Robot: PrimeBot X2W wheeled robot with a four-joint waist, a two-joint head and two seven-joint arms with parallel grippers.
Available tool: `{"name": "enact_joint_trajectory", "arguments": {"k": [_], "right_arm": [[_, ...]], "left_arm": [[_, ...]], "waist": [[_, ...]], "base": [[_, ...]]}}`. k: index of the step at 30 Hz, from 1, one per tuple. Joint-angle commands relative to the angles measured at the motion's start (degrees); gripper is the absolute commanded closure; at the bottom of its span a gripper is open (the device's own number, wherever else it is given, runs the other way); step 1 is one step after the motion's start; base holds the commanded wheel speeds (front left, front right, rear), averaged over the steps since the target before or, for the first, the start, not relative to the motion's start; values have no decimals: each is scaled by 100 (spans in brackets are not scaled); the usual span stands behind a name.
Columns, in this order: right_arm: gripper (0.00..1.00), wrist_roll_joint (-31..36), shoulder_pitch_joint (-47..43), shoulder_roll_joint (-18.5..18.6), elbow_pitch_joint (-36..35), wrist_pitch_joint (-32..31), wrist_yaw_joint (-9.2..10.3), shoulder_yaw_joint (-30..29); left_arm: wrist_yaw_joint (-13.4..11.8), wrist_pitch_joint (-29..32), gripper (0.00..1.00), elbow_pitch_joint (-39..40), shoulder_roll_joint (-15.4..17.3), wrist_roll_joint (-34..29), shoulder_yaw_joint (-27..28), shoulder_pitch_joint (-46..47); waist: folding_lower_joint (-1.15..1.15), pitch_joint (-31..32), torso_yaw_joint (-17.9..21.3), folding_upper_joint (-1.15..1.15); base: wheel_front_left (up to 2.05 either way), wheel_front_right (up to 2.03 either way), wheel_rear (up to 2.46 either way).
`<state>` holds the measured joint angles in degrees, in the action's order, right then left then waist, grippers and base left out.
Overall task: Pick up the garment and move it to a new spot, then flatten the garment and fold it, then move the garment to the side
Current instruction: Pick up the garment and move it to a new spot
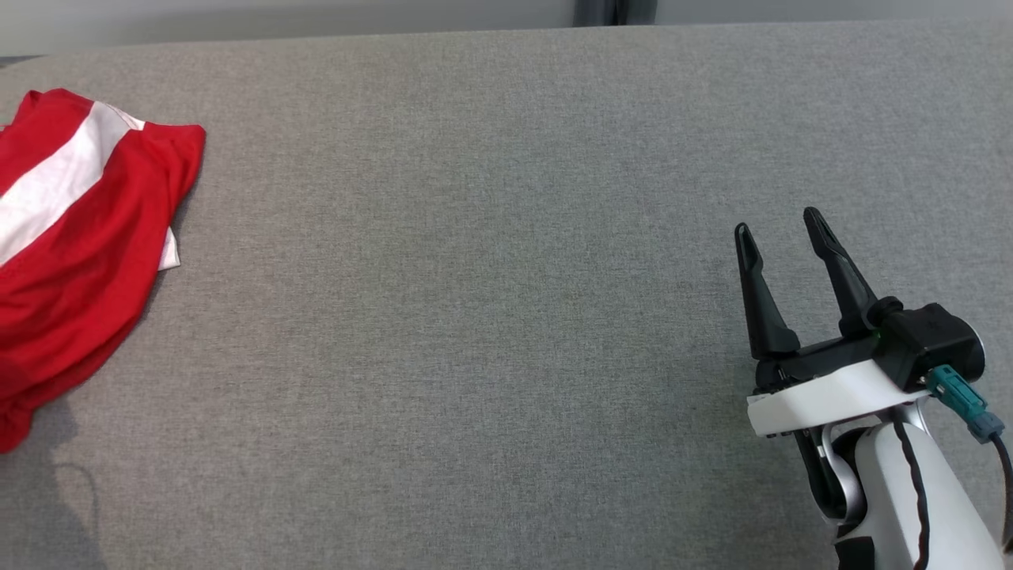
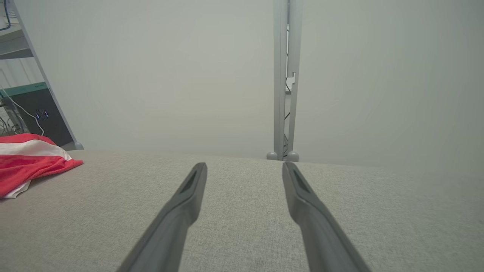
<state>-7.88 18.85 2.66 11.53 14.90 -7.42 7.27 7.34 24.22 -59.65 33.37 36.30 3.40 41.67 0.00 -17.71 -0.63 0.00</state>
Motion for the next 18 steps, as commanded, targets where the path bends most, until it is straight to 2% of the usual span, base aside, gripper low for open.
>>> {"name": "enact_joint_trajectory", "arguments": {"k": [1,10,18], "right_arm": [[0,8,-10,43,-1,28,-13,-34],[0,-82,-217,43,146,28,-13,33],[0,-323,-390,44,199,28,-13,84]], "left_arm": [[16,-87,100,109,26,-27,-114,132],[13,-240,100,941,286,11,-914,153],[14,56,100,2315,591,-178,-1826,271]], "waist": [[0,67,-44,0],[0,610,-186,0],[0,1110,-49,0]], "base": [[0,0,0],[0,0,0],[0,0,0]]}}
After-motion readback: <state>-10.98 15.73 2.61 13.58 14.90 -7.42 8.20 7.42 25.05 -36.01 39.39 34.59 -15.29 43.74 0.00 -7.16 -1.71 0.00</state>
